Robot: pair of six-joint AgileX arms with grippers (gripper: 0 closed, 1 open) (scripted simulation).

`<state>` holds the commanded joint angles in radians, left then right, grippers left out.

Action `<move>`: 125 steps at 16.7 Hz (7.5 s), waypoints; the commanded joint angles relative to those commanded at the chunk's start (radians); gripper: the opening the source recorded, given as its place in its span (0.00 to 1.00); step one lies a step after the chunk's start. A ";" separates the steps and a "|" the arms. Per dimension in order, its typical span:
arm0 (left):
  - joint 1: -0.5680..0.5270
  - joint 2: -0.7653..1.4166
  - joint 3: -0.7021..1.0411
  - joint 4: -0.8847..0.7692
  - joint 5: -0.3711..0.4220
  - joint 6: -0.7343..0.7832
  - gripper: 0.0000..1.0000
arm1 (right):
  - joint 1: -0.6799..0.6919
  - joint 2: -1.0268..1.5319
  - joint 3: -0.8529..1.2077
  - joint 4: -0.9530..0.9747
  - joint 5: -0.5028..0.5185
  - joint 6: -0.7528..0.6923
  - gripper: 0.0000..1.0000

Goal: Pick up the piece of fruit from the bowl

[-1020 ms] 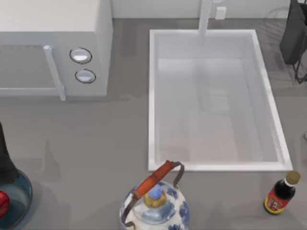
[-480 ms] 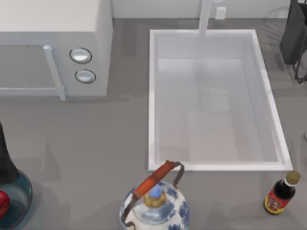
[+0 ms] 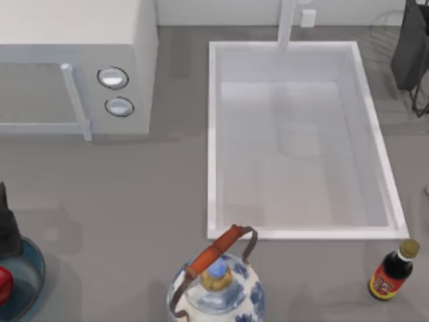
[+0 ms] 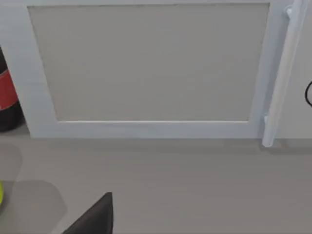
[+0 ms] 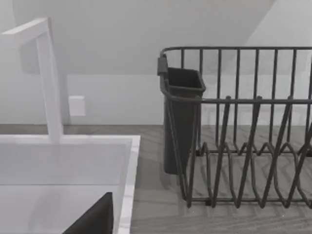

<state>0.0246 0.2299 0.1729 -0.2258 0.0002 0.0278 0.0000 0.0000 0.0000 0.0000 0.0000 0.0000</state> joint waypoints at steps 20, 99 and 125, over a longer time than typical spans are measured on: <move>0.084 1.004 0.616 -0.897 0.001 0.099 1.00 | 0.000 0.000 0.000 0.000 0.000 0.000 1.00; -0.429 1.939 1.985 -1.346 0.002 -0.404 0.00 | 0.000 0.000 0.000 0.000 0.000 0.000 1.00; -0.460 1.979 1.580 -0.889 0.003 -0.434 0.23 | 0.000 0.000 0.000 0.000 0.000 0.000 1.00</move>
<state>-0.4358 2.2087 1.7530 -1.1151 0.0031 -0.4063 0.0000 0.0000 0.0000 0.0000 0.0000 0.0000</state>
